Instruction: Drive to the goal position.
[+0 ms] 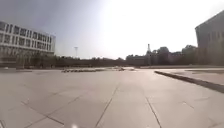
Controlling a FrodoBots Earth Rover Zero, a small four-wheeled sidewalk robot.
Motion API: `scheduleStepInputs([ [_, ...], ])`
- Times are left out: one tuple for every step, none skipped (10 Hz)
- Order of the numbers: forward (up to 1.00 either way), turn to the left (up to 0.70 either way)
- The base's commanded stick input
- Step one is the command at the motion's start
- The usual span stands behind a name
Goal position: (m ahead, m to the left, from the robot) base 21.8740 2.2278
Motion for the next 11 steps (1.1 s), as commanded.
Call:
scheduleStepInputs([
  [0.7,-0.02],
  [0.7,-0.02],
  [0.7,-0.02],
  [0.7,-0.02],
  [0.7,-0.02],
  [0.7,-0.02],
  [0.7,-0.02],
  [0.7,-0.02],
  [0.7,-0.02],
  [0.7,-0.02],
  [0.7,-0.02],
])
